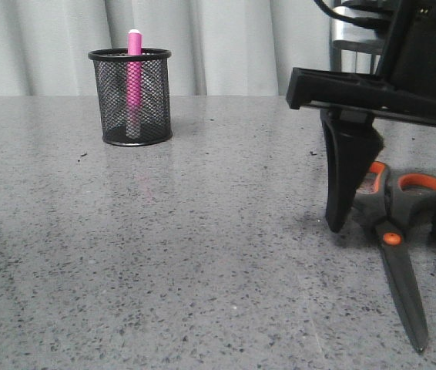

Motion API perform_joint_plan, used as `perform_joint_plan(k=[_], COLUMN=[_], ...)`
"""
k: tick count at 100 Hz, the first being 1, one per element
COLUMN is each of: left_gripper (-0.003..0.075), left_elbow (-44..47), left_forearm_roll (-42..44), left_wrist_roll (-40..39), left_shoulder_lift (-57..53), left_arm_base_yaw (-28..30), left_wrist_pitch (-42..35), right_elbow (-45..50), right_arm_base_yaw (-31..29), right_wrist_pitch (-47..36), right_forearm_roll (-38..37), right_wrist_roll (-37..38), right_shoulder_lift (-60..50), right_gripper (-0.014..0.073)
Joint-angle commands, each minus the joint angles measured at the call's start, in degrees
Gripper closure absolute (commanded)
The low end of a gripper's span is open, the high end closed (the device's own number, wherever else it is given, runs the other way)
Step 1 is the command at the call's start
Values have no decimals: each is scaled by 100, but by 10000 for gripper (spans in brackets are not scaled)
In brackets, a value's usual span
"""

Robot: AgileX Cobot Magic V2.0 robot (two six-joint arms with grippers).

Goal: Put pen and scissors into bin
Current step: 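Lower the right gripper onto the orange-and-grey scissors and grasp them, then lift the scissors and carry them toward the black mesh cup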

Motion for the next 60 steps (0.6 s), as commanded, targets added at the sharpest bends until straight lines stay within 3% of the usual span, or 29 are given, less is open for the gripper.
perform_joint_plan(k=[1,30,49,60], left_gripper=[239,239,239,239], left_elbow=[-74,0,0,0], left_forearm_roll=[-135,-135,-135,-135], left_wrist_roll=[-33,-33,-33,-33], left_shoulder_lift=[-103,-223,-223,-223], left_arm_base_yaw=[-50,-50,-50,-50], left_wrist_pitch=[41,41,41,41], right_elbow=[-103,-114,-114,-114], right_arm_base_yaw=[-15,-88,-88,-88], right_wrist_pitch=[-343,-544,-495,-482], right_forearm_roll=[-372,-653,-653,-653], right_wrist_roll=[351,521,521,447], right_shoulder_lift=[-111,364,786,972], right_gripper=[109,134,377,470])
